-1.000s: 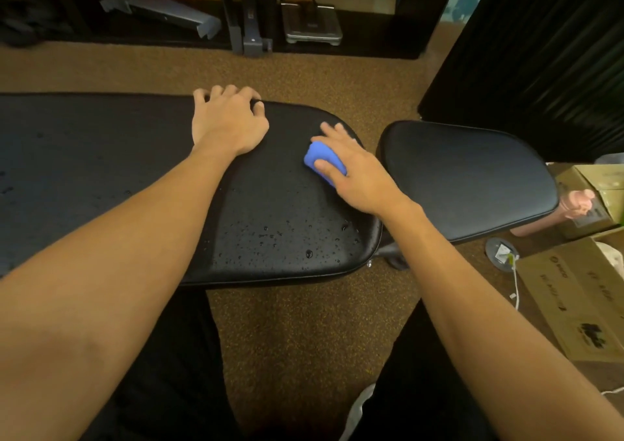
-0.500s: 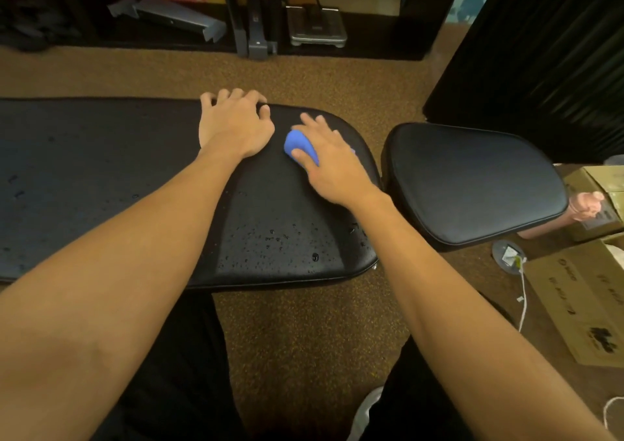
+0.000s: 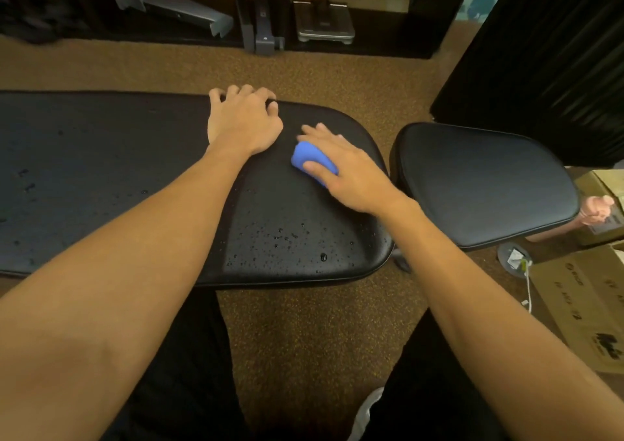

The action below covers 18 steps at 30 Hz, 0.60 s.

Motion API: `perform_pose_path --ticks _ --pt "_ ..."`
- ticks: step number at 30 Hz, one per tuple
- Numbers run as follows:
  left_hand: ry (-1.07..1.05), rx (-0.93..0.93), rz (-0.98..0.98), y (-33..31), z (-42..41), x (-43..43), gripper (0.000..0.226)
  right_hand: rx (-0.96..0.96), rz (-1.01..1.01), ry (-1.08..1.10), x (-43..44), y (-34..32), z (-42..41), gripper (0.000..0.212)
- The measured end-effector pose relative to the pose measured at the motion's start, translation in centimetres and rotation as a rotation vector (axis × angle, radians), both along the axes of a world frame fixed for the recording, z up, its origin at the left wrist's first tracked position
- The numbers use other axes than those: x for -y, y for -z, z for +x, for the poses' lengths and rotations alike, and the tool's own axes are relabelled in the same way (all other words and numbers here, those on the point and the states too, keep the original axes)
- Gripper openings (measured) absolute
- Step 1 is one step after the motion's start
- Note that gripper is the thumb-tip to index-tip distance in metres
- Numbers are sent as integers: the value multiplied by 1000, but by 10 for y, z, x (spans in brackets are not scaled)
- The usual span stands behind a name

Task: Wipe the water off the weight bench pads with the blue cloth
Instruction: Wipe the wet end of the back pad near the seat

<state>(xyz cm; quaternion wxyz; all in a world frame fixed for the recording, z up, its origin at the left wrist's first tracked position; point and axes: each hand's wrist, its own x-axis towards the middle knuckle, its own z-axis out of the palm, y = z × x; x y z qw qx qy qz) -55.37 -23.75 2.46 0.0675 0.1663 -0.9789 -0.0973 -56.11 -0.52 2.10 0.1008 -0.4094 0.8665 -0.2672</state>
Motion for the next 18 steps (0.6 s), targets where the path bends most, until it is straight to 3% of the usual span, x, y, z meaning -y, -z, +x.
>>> perform_pose_path --ticks 4,10,15,18 --pt "-3 13 -2 -2 1 -1 47 7 1 235 6 -1 -18 54" --pt "0 -1 2 -1 1 -1 47 33 -28 48 -22 -2 20 53" --pt "7 5 -7 -3 3 -1 47 107 -78 305 -46 -2 5 53" --pt "14 8 -14 -3 2 -1 47 77 -68 237 -45 -1 21 52"
